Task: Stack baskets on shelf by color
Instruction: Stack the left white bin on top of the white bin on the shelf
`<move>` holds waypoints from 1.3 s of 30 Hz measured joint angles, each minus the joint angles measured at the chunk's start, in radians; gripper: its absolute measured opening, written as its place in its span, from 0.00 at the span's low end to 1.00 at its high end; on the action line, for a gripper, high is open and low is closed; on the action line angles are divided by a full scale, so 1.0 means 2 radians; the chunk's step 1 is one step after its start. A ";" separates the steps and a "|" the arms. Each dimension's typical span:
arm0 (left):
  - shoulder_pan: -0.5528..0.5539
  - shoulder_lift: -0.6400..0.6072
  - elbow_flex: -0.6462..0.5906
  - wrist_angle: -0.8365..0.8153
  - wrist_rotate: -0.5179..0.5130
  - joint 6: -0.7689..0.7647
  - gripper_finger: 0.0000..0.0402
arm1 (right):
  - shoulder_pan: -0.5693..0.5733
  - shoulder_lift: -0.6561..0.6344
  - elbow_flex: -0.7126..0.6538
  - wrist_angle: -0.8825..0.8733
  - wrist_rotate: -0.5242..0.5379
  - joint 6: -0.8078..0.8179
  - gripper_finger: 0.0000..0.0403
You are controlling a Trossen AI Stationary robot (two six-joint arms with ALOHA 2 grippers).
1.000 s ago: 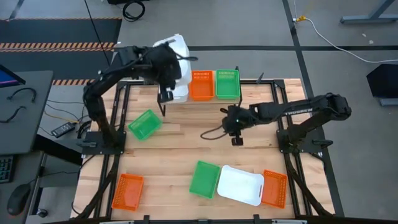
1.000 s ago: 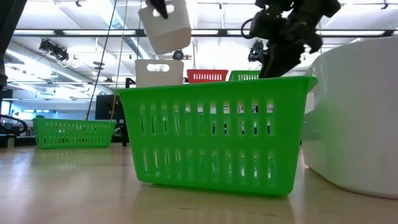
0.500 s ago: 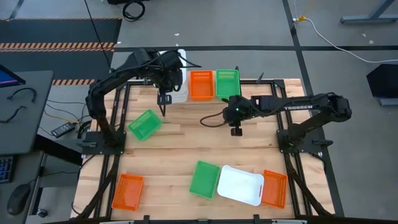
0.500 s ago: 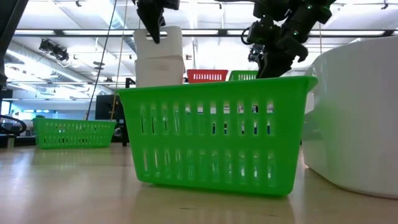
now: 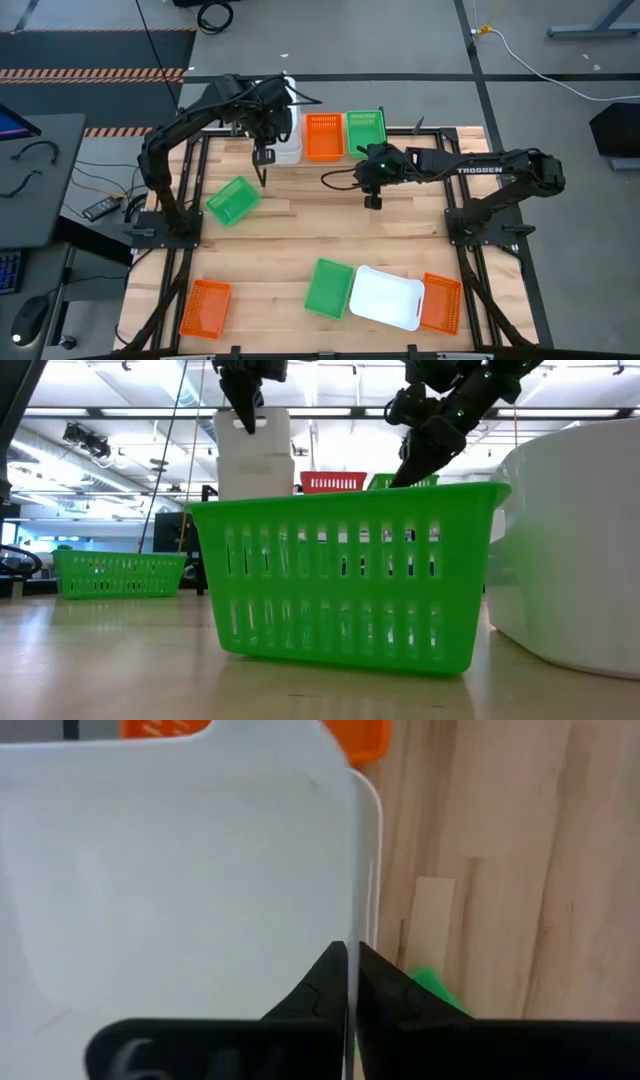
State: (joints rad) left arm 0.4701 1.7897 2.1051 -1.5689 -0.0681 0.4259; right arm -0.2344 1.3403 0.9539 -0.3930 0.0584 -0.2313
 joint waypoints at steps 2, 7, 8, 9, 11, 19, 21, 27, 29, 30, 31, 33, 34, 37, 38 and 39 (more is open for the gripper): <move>0.002 0.002 -0.011 0.000 -0.003 -0.011 0.03 | 0.000 0.000 0.000 0.001 0.000 0.001 0.31; 0.003 0.002 -0.049 0.001 -0.001 -0.001 0.03 | 0.000 0.000 0.000 0.002 0.000 0.021 0.31; 0.003 0.002 -0.055 0.001 0.000 0.000 0.03 | 0.000 0.000 0.000 0.002 0.000 0.023 0.31; 0.003 0.002 -0.060 0.003 -0.001 0.000 0.03 | 0.000 0.000 0.000 0.002 0.000 0.024 0.31; 0.003 0.002 -0.068 0.005 -0.001 0.000 0.04 | -0.001 0.000 0.000 0.004 0.000 0.024 0.31; -0.007 0.002 -0.067 0.001 -0.004 -0.014 0.10 | -0.001 0.000 0.000 0.013 0.000 0.026 0.31; -0.011 0.002 -0.060 0.002 -0.004 -0.020 0.12 | -0.001 0.000 0.000 0.013 0.000 0.026 0.31; -0.020 0.002 -0.043 0.002 -0.005 -0.034 0.17 | -0.001 0.000 0.000 0.013 0.000 0.024 0.31; -0.019 0.002 -0.041 0.001 -0.006 -0.046 0.19 | -0.001 0.000 0.000 0.013 0.000 0.023 0.31; -0.019 0.002 -0.041 0.001 -0.006 -0.054 0.20 | -0.002 0.000 0.000 0.013 0.000 0.023 0.31; -0.019 0.002 -0.041 0.001 -0.005 -0.064 0.21 | -0.002 0.000 0.000 0.013 0.000 0.023 0.31; -0.019 0.002 -0.041 0.001 0.001 -0.077 0.22 | -0.003 0.000 0.000 0.013 0.000 0.023 0.31; -0.019 0.002 -0.041 0.001 0.003 -0.080 0.23 | -0.003 0.000 0.000 0.013 0.000 0.023 0.31; -0.021 0.002 -0.041 0.002 0.006 -0.091 0.23 | -0.004 0.000 0.000 0.013 0.000 0.023 0.31; -0.022 0.002 -0.041 0.004 0.007 -0.097 0.23 | -0.004 0.000 0.000 0.013 0.000 0.023 0.31; -0.021 0.002 -0.041 0.007 0.007 -0.107 0.23 | -0.004 0.000 0.000 0.013 0.000 0.023 0.31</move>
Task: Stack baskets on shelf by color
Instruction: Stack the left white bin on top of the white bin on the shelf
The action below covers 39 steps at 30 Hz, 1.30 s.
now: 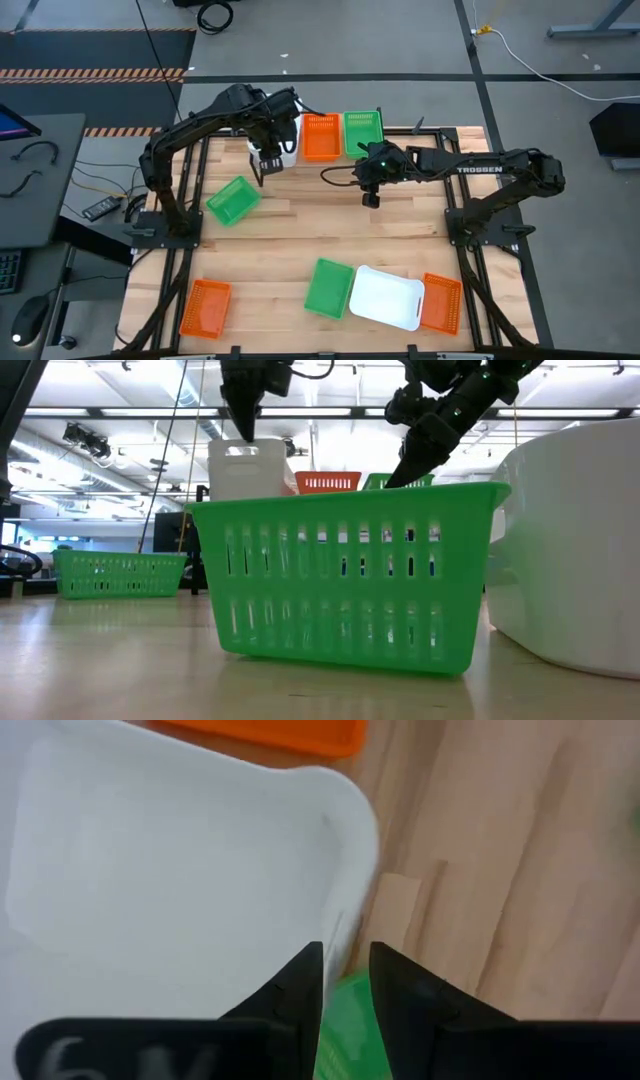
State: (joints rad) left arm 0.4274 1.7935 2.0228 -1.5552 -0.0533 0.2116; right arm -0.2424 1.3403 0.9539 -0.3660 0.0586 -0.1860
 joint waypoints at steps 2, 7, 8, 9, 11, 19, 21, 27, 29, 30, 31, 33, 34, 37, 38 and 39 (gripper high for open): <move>0.000 0.000 0.000 0.009 -0.001 -0.024 0.22 | 0.000 0.000 0.000 0.000 0.000 0.000 0.31; 0.000 0.000 0.000 0.019 -0.001 -0.035 0.21 | 0.000 0.000 0.000 0.000 0.000 0.002 0.31; 0.000 0.000 0.000 0.019 -0.001 -0.035 0.21 | 0.000 0.000 0.000 0.000 0.000 0.002 0.31; 0.000 0.000 0.000 0.019 -0.001 -0.036 0.21 | 0.000 0.000 0.000 0.000 0.000 0.002 0.31; 0.000 0.000 0.000 0.019 -0.001 -0.041 0.21 | 0.000 0.000 0.000 0.000 0.000 0.002 0.31; -0.003 0.000 0.000 0.000 0.002 -0.023 0.22 | 0.000 0.000 0.000 0.000 0.000 0.002 0.31; -0.003 0.001 0.000 -0.002 0.003 -0.020 0.21 | 0.000 0.000 0.000 0.000 0.000 0.002 0.31; -0.002 0.015 -0.001 0.002 0.003 -0.018 0.21 | 0.000 0.000 0.000 -0.001 0.000 0.002 0.31; -0.003 0.024 -0.001 0.004 0.003 -0.022 0.22 | 0.000 0.000 0.000 -0.001 0.000 0.002 0.31; -0.003 0.028 -0.001 0.004 0.003 -0.024 0.21 | 0.000 0.000 0.000 -0.001 0.000 0.002 0.31; -0.003 0.033 -0.001 0.004 0.003 -0.025 0.21 | 0.000 0.000 0.000 -0.001 0.000 0.002 0.31; -0.002 0.039 -0.001 0.004 0.003 -0.025 0.20 | 0.000 0.000 0.000 -0.001 0.000 0.002 0.31; -0.002 0.042 -0.001 0.004 0.002 -0.026 0.19 | 0.000 0.000 0.000 -0.001 0.000 0.002 0.31; -0.002 0.045 -0.001 0.004 0.001 -0.038 0.16 | 0.000 0.000 0.000 -0.001 0.000 0.002 0.31; -0.002 0.045 -0.001 0.005 0.001 -0.042 0.15 | 0.000 0.000 0.000 -0.001 0.000 0.002 0.31; -0.001 0.045 -0.001 0.006 0.001 -0.043 0.14 | 0.000 0.000 0.000 -0.001 0.000 0.001 0.31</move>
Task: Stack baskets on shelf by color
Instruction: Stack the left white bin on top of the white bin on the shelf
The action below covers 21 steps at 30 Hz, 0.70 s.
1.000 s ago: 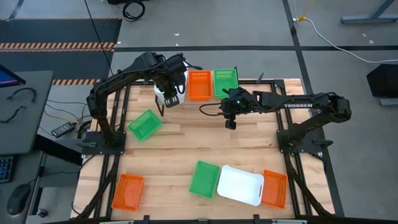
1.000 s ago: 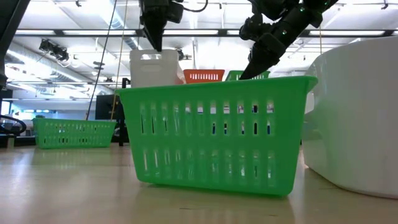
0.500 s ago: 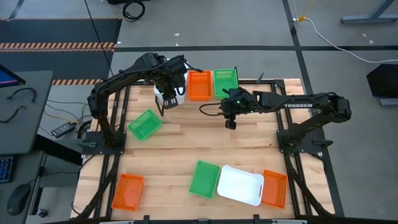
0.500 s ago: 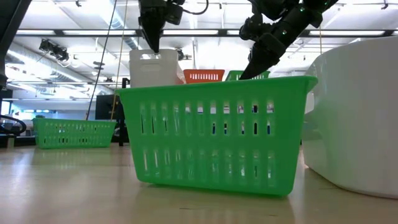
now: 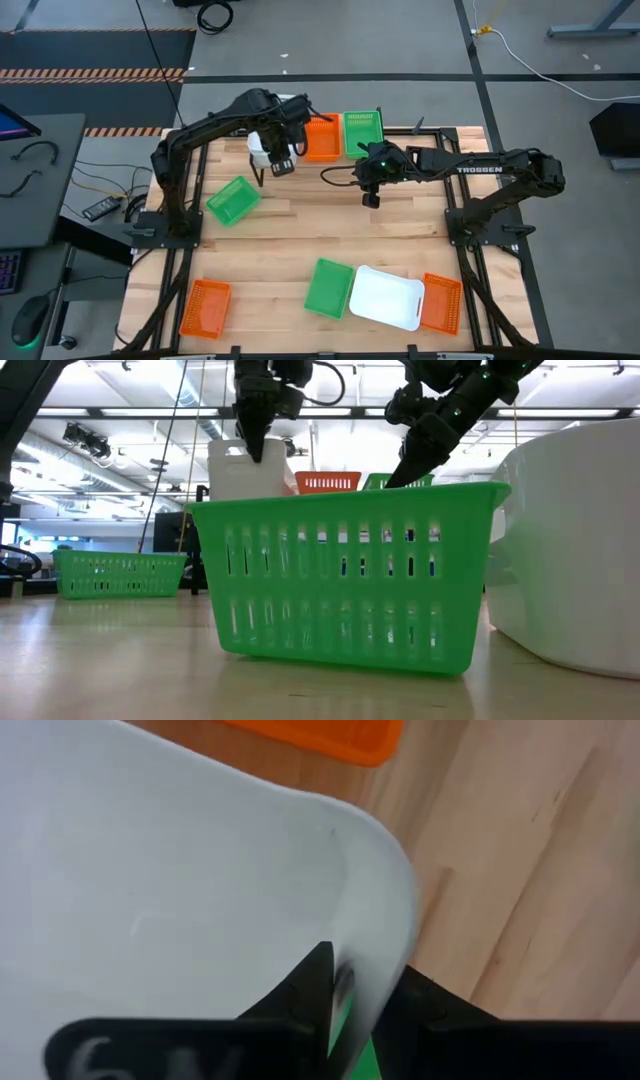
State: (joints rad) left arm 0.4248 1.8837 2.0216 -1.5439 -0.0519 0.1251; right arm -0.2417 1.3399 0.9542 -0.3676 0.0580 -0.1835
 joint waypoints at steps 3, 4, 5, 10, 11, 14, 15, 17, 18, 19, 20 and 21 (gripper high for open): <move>0.000 0.000 0.000 0.001 -0.001 -0.006 0.11 | 0.000 0.000 0.000 0.000 0.000 0.000 0.31; 0.000 0.000 0.000 0.000 -0.001 -0.006 0.09 | 0.000 0.000 0.000 0.000 0.000 -0.001 0.31; 0.000 0.000 0.000 0.001 -0.001 -0.006 0.08 | 0.000 0.000 0.000 0.000 0.000 -0.001 0.31; -0.002 0.000 0.000 0.009 -0.002 -0.001 0.05 | 0.000 0.000 0.000 0.000 0.000 -0.001 0.31; -0.002 0.000 0.000 0.008 -0.002 -0.001 0.05 | 0.000 0.000 0.000 0.000 0.000 -0.001 0.31; -0.002 0.000 0.000 0.002 -0.001 -0.005 0.08 | 0.000 0.000 0.000 0.000 0.000 -0.001 0.31; -0.002 0.000 0.000 0.000 -0.001 -0.005 0.09 | 0.000 0.000 0.000 0.000 0.000 -0.001 0.31; -0.003 0.000 0.000 -0.003 -0.001 -0.005 0.12 | 0.000 0.000 0.000 0.000 0.000 -0.001 0.31; -0.004 0.000 0.000 -0.002 -0.001 -0.005 0.13 | 0.000 0.000 0.000 0.000 0.000 -0.001 0.31; -0.005 0.000 0.000 -0.002 -0.002 -0.002 0.14 | 0.000 0.000 0.000 0.000 0.000 -0.001 0.31; -0.006 0.000 0.000 -0.002 -0.002 0.003 0.15 | 0.000 0.000 0.000 0.000 0.000 -0.001 0.31; -0.007 0.000 0.000 -0.002 -0.002 0.005 0.16 | 0.000 0.000 0.000 0.000 0.000 -0.001 0.31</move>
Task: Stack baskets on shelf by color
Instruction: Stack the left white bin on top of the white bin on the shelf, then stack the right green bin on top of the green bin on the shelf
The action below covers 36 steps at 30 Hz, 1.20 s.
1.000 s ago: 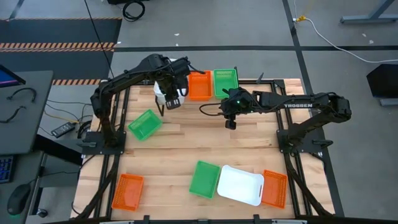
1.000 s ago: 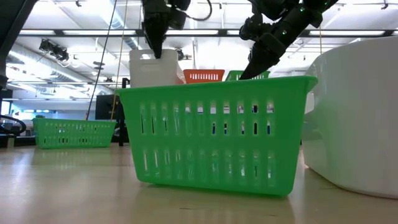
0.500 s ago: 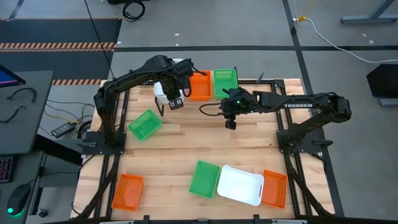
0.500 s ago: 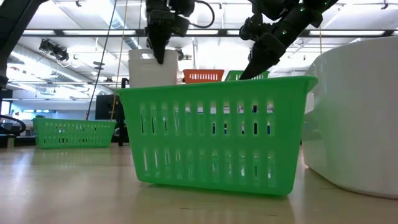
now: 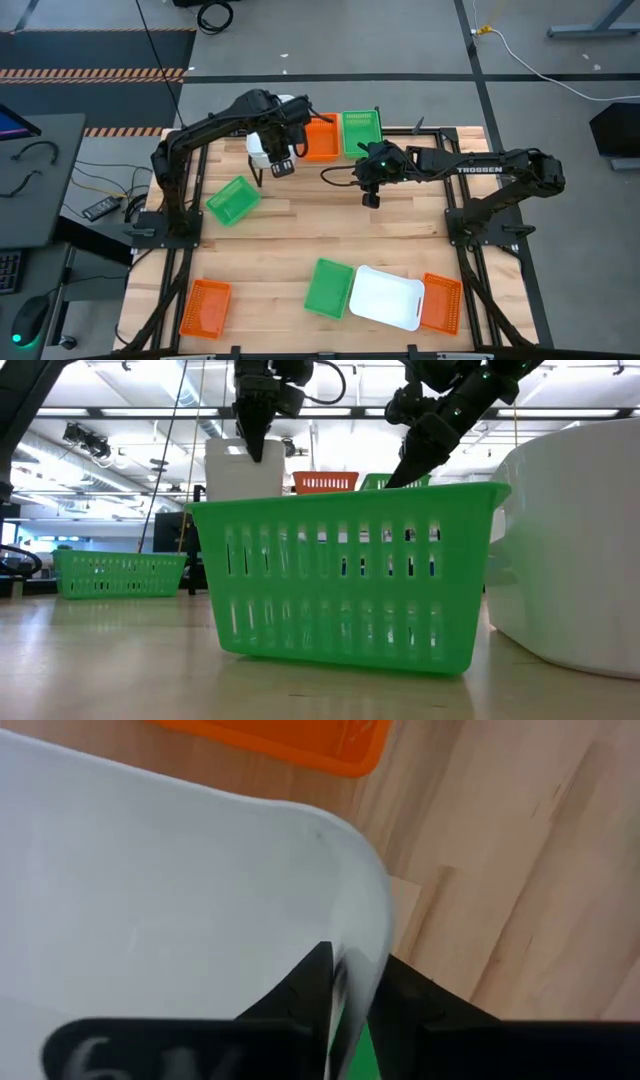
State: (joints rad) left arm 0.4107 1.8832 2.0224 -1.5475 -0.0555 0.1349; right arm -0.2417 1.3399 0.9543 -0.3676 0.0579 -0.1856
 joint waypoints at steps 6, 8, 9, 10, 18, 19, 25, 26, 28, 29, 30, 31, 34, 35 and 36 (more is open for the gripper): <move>0.000 0.000 0.000 0.001 -0.002 0.002 0.19 | 0.000 0.000 0.000 0.000 0.000 0.000 0.31; 0.000 -0.002 0.000 0.001 -0.002 0.003 0.19 | 0.000 0.000 0.000 0.000 0.000 0.000 0.31; 0.000 -0.003 0.000 0.001 -0.002 0.003 0.19 | 0.000 0.000 0.000 0.000 0.000 0.000 0.31; 0.000 -0.005 0.000 0.001 -0.002 0.003 0.19 | 0.000 0.000 0.000 0.000 0.000 0.000 0.31; 0.000 -0.030 0.000 0.000 -0.011 0.003 0.20 | -0.002 0.000 0.000 0.001 0.000 0.000 0.31; 0.000 -0.035 0.000 0.001 -0.011 0.003 0.20 | -0.002 0.000 0.000 0.003 0.000 0.000 0.31; -0.015 -0.064 0.001 0.002 -0.011 0.003 0.21 | -0.002 0.000 0.000 0.013 0.000 0.000 0.31; -0.020 -0.070 0.001 0.001 -0.011 0.001 0.21 | -0.002 0.000 0.000 0.014 0.000 0.000 0.31; -0.032 -0.082 0.001 0.002 -0.011 -0.010 0.20 | -0.002 0.000 0.000 0.015 0.000 0.003 0.31; -0.041 -0.088 0.001 0.003 -0.011 -0.017 0.20 | -0.002 0.000 0.000 0.015 0.000 0.004 0.31; -0.050 -0.093 0.001 0.002 -0.011 -0.026 0.20 | -0.001 0.000 0.000 0.015 0.000 0.003 0.31; -0.061 -0.097 0.001 0.003 -0.011 -0.038 0.19 | -0.001 0.000 0.000 0.015 -0.002 0.003 0.31; -0.101 -0.106 0.001 0.000 -0.011 -0.072 0.20 | 0.000 0.000 0.000 0.015 -0.020 0.008 0.31; -0.117 -0.107 0.001 -0.001 -0.011 -0.083 0.20 | 0.000 0.000 0.000 0.015 -0.029 0.013 0.31; -0.132 -0.107 0.001 -0.004 -0.011 -0.093 0.20 | 0.000 0.000 0.000 0.015 -0.038 0.019 0.31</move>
State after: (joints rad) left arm 0.1464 1.6688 2.0235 -1.5547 -0.0777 -0.0510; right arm -0.2417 1.3399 0.9543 -0.3370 -0.0191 -0.1467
